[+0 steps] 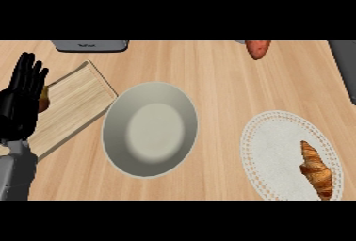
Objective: Pick the sweet potato from the placemat and place it in the bowl
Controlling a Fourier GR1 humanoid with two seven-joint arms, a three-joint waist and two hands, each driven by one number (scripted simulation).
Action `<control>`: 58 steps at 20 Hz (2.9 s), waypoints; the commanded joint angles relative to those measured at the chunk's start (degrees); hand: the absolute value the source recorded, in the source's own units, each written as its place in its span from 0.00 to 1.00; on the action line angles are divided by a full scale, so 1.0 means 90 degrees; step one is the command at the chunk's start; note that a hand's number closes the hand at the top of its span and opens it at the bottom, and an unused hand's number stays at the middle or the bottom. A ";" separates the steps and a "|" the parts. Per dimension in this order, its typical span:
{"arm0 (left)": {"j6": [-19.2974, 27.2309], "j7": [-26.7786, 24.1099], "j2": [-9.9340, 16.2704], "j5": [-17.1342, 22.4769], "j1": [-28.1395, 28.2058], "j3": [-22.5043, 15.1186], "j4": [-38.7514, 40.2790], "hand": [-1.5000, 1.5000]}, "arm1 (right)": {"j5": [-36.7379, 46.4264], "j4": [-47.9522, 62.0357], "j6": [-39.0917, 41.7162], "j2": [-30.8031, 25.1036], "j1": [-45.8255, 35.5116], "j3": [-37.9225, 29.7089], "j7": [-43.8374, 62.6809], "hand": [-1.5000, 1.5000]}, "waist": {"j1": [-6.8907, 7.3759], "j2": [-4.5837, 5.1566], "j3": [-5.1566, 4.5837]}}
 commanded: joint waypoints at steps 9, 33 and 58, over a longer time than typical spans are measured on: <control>-0.0321 -0.0187 0.0237 0.0191 0.0185 0.0273 0.0129 0.50 | -0.0443 -0.1661 0.0881 0.1888 0.0271 0.0735 0.1859 1.00 | -0.0067 0.0005 0.0001; -0.0160 0.0062 -0.0029 0.0035 -0.0161 -0.0012 -0.0011 0.50 | -0.2221 -0.2007 -0.1660 0.2822 0.3043 0.2666 0.3068 0.00 | 0.0206 0.0091 0.0007; -0.0422 -0.0209 0.0099 0.0082 -0.0252 0.0067 0.0170 0.50 | -0.3518 0.1836 -0.0686 0.0346 0.1145 -0.0519 0.0865 0.00 | 0.0479 0.0292 0.0016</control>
